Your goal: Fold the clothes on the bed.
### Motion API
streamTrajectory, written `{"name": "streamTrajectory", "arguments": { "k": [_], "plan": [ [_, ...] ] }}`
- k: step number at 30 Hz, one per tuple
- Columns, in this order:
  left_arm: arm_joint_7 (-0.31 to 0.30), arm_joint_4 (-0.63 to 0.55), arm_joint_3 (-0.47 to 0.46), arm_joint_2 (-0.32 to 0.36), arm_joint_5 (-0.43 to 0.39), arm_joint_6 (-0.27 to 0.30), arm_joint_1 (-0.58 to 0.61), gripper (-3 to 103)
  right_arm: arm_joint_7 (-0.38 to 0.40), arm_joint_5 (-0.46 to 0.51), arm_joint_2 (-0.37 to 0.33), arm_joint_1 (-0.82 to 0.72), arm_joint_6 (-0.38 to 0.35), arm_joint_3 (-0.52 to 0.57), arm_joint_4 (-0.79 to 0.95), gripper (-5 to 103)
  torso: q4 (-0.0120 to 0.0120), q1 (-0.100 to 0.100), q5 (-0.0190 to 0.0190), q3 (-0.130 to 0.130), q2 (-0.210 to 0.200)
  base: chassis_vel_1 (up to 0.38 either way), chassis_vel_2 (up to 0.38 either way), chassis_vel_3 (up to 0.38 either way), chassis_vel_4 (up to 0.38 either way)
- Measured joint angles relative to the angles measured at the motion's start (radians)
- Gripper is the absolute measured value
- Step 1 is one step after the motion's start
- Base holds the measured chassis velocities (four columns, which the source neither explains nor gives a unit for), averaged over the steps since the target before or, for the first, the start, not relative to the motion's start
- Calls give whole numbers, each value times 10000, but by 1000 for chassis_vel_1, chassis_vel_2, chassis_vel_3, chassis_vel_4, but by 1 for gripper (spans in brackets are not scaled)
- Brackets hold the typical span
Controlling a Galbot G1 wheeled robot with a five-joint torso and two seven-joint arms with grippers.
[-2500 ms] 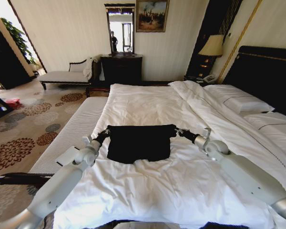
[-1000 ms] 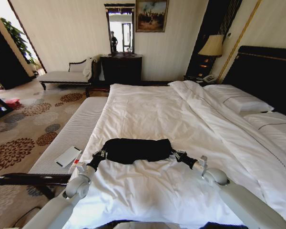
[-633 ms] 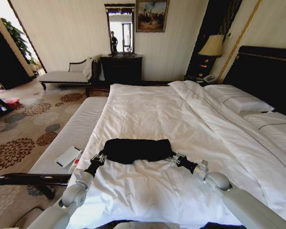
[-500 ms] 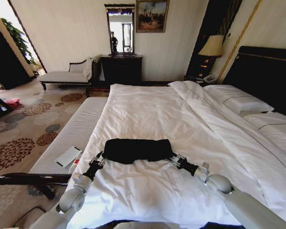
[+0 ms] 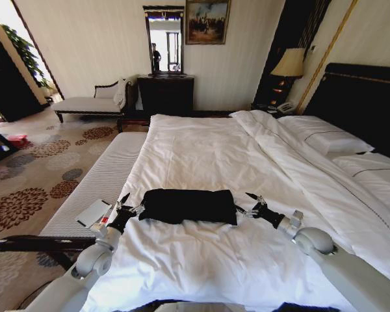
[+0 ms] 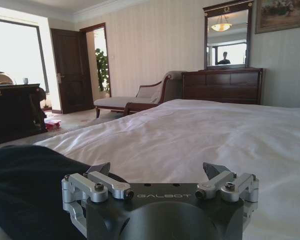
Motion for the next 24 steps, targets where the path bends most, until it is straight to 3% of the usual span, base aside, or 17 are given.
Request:
{"name": "streamTrajectory", "arguments": {
  "k": [2, 9, 13, 15, 20, 24],
  "plan": [
    [-379, -6, -278, -119, 26, 189, 195, 100, 204, 764, -19, 156, -433, -24, -1, 100, 1, 0, -4, 0, 0, 0, 0, 0, 0],
    [-344, -663, -1458, -221, 772, 160, 1520, 100, 603, 2004, -128, 380, -1357, -128, 102, 100, 4, -2, -4, -1, 1, 0, 0, 0, 0],
    [91, -1080, -2475, -478, 1312, -334, 2637, 100, 595, 2574, -130, 610, -1804, -280, -83, 100, 3, -1, -2, -1, 0, 0, 0, 0, 0],
    [627, -1201, -3239, -623, 1950, -786, 3484, 100, 452, 2968, -225, 705, -2115, -399, -219, 100, 5, -2, -1, -1, 1, 0, 0, 0, 0],
    [1119, -1278, -3812, -839, 2274, -1241, 4521, 100, 317, 3493, -473, 737, -2835, -618, -393, 100, 8, -5, -3, -2, 2, 0, 0, 0, 0],
    [1151, -1296, -3838, -865, 2275, -1266, 4606, 100, 362, 3853, -659, 742, -3239, -717, -491, 100, 3, -5, -3, -2, 2, 0, 0, 0, 0]
  ]
}}
